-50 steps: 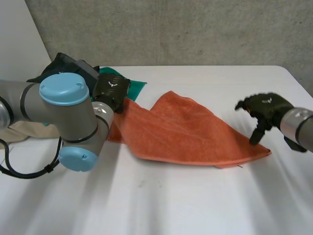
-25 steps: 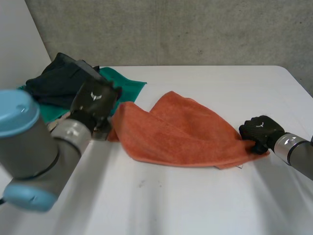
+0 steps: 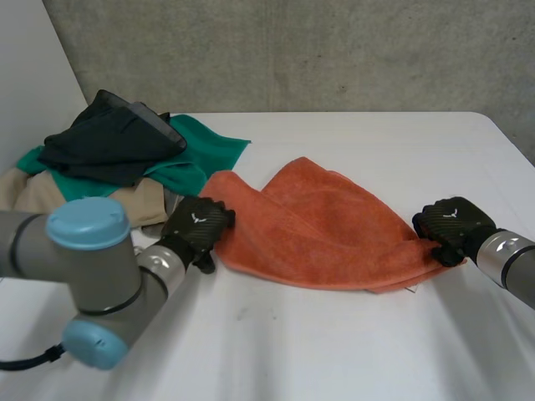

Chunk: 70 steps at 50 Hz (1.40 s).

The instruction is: Fold the laundry.

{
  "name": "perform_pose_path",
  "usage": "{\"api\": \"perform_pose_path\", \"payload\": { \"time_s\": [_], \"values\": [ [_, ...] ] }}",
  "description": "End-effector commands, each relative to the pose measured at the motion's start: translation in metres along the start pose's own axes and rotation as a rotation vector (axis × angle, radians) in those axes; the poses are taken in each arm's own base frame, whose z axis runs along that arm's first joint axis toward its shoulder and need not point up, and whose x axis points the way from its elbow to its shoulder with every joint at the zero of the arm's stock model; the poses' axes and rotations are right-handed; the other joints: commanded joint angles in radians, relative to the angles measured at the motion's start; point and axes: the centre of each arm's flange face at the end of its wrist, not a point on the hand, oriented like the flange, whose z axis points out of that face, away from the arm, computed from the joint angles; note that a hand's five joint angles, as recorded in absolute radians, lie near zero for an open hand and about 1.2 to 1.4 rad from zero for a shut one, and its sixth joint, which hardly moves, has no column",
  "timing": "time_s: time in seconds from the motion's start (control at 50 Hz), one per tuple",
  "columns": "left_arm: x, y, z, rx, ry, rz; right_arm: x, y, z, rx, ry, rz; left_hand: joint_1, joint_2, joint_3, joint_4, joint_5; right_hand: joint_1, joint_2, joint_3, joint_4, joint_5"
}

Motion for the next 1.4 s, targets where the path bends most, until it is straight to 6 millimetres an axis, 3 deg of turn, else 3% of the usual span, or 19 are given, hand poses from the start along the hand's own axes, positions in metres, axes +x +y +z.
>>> {"api": "perform_pose_path", "payload": {
  "time_s": [0.02,0.06,0.18,0.24,0.26,0.32,0.42,0.52,0.56,0.64,0.72,0.88,0.96,1.06,1.1,1.12,1.18,1.28,1.4],
  "values": [
    [0.000,0.009,0.035,0.011,-0.007,0.006,0.000,-0.002,-0.004,0.000,0.005,-0.001,0.082,0.084,0.082,0.078,0.084,0.326,0.229,0.212,0.202,0.244],
    [0.001,0.010,0.042,0.018,-0.006,0.007,0.000,-0.002,-0.004,-0.001,0.006,-0.001,0.117,0.119,0.117,0.113,0.119,0.326,0.229,0.212,0.202,0.244],
    [-0.002,0.007,0.057,0.040,-0.035,0.092,0.004,-0.004,-0.003,-0.001,0.027,-0.008,0.900,0.902,0.900,0.896,0.902,0.326,0.229,0.212,0.202,0.244],
    [-0.006,-0.006,0.053,0.061,-0.058,0.107,0.009,-0.008,-0.005,0.006,0.048,-0.015,0.901,0.903,0.901,0.897,0.903,0.326,0.229,0.212,0.202,0.244],
    [-0.018,-0.034,0.042,0.115,-0.099,0.111,0.014,-0.016,-0.009,0.017,0.074,-0.026,0.901,0.903,0.901,0.897,0.903,0.326,0.229,0.212,0.202,0.244],
    [-0.029,-0.074,0.022,0.202,-0.142,0.103,0.028,-0.039,-0.021,0.067,0.136,-0.058,0.901,0.903,0.901,0.897,0.903,0.326,0.229,0.212,0.202,0.244],
    [-0.053,-0.152,-0.035,0.405,-0.212,0.030,0.052,-0.080,-0.049,0.115,0.231,-0.097,0.901,0.903,0.901,0.897,0.903,0.326,0.229,0.212,0.202,0.244],
    [-0.071,-0.193,-0.084,0.455,-0.243,0.029,0.076,-0.131,-0.089,0.177,0.328,-0.140,0.901,0.903,0.901,0.897,0.903,0.326,0.229,0.212,0.202,0.244],
    [-0.073,-0.200,-0.094,0.448,-0.241,0.031,0.085,-0.147,-0.110,0.188,0.362,-0.152,0.901,0.903,0.901,0.897,0.903,0.326,0.229,0.212,0.202,0.244],
    [-0.076,-0.196,-0.103,0.347,-0.205,0.025,0.092,-0.156,-0.132,0.155,0.370,-0.159,0.901,0.903,0.901,0.897,0.903,0.326,0.229,0.212,0.202,0.244],
    [-0.076,-0.180,-0.097,0.228,-0.178,0.030,0.088,-0.151,-0.131,0.099,0.336,-0.194,0.901,0.903,0.901,0.897,0.903,0.326,0.229,0.212,0.202,0.244],
    [-0.068,-0.120,-0.024,0.009,-0.149,0.164,0.073,-0.129,-0.091,-0.007,0.245,-0.248,0.901,0.903,0.901,0.897,0.903,0.326,0.229,0.212,0.202,0.244],
    [-0.071,-0.110,0.017,0.037,-0.187,0.228,0.075,-0.120,-0.057,-0.041,0.271,-0.248,0.901,0.903,0.901,0.897,0.903,0.326,0.229,0.212,0.202,0.244],
    [-0.093,-0.136,0.060,0.270,-0.343,0.298,0.094,-0.131,-0.016,0.063,0.442,-0.261,0.901,0.903,0.901,0.897,0.903,0.326,0.229,0.212,0.202,0.244],
    [-0.105,-0.154,0.068,0.379,-0.414,0.314,0.115,-0.156,-0.007,0.209,0.596,-0.255,0.901,0.903,0.901,0.897,0.903,0.326,0.229,0.212,0.202,0.244],
    [-0.120,-0.175,0.071,0.486,-0.501,0.319,0.123,-0.167,-0.007,0.274,0.652,-0.253,0.901,0.903,0.901,0.897,0.903,0.326,0.229,0.212,0.202,0.244],
    [-0.136,-0.209,0.065,0.644,-0.603,0.326,0.153,-0.206,-0.016,0.529,0.857,-0.221,0.901,0.903,0.901,0.897,0.903,0.326,0.229,0.212,0.202,0.244],
    [-0.150,-0.256,0.040,0.868,-0.705,0.288,0.163,-0.233,-0.029,0.709,0.956,-0.212,0.901,0.903,0.901,0.897,0.903,0.326,0.229,0.212,0.202,0.244],
    [-0.151,-0.260,0.013,0.897,-0.634,0.177,0.157,-0.231,-0.034,0.687,0.916,-0.205,0.901,0.903,0.901,0.897,0.903,0.326,0.229,0.212,0.202,0.244]
  ]
}}
